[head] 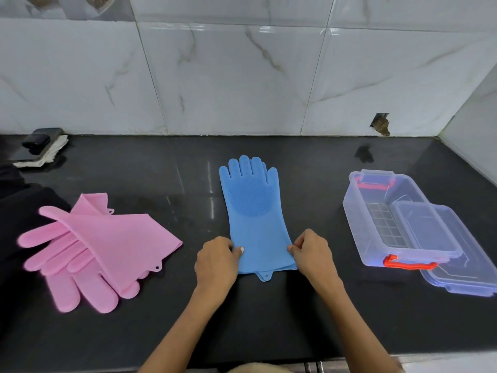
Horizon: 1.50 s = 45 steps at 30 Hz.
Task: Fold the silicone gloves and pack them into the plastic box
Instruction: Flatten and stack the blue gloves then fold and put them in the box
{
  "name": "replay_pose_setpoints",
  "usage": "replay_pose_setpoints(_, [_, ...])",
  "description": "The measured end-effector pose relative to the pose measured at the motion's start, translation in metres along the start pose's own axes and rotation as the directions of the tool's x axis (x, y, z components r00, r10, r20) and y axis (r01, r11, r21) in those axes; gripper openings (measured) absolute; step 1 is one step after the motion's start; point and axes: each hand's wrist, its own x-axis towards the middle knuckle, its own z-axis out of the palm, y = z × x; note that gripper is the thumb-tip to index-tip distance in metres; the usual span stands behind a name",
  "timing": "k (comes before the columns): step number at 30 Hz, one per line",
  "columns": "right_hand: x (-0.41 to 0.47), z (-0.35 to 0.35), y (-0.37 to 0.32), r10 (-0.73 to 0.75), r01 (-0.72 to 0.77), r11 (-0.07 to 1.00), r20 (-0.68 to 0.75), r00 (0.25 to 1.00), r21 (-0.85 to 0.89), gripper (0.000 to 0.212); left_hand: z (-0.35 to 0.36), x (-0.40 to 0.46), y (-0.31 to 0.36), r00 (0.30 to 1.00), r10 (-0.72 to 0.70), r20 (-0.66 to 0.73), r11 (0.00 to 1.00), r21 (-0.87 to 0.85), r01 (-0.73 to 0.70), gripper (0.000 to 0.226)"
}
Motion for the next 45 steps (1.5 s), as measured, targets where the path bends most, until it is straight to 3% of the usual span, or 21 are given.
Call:
replay_pose_setpoints(5, [-0.010,0.000,-0.006,0.066,-0.039,0.977,0.121,0.990,-0.211,0.022,0.003,-0.010,0.007,0.998,-0.005,0.066,0.963,0.271,-0.013,0.036])
replay_pose_setpoints(12, [-0.028,-0.007,0.001,0.011,0.028,0.993,0.322,0.947,-0.115,0.015,-0.013,-0.022,-0.011,0.983,0.031,0.181,0.995,-0.094,-0.014,0.017])
replay_pose_setpoints(15, [-0.032,-0.009,0.006,0.031,0.046,0.982,0.392,0.920,-0.185,0.016,-0.027,-0.028,-0.027,0.939,-0.014,0.344,1.000,-0.017,0.021,0.023])
replay_pose_setpoints(17, [-0.026,-0.008,0.002,-0.003,0.060,0.983,0.312,0.950,-0.176,0.021,-0.034,-0.020,-0.030,0.911,-0.051,0.409,0.994,0.112,0.005,0.027])
replay_pose_setpoints(19, [-0.012,-0.004,-0.006,-0.064,0.072,0.996,0.167,0.984,-0.045,0.021,-0.036,-0.004,-0.026,0.948,-0.014,0.317,0.991,0.131,-0.029,0.028])
replay_pose_setpoints(23, [0.021,0.014,-0.024,-0.111,0.122,0.981,-0.081,0.991,0.152,0.027,-0.028,0.044,-0.009,0.999,0.047,0.012,0.998,-0.045,-0.047,0.019])
replay_pose_setpoints(30, [0.045,0.031,-0.032,-0.075,0.084,0.996,-0.244,0.967,0.026,0.021,-0.005,0.084,0.005,0.975,-0.013,-0.220,0.957,-0.284,-0.051,0.015])
replay_pose_setpoints(37, [0.049,0.033,-0.032,-0.097,0.086,0.995,-0.263,0.960,-0.051,0.018,0.004,0.083,0.002,0.960,-0.038,-0.278,0.952,-0.301,-0.049,0.017])
replay_pose_setpoints(45, [0.052,0.033,-0.023,-0.096,0.118,0.990,-0.252,0.963,0.072,0.019,-0.002,0.074,-0.008,0.972,-0.064,-0.224,0.955,-0.297,-0.006,0.022])
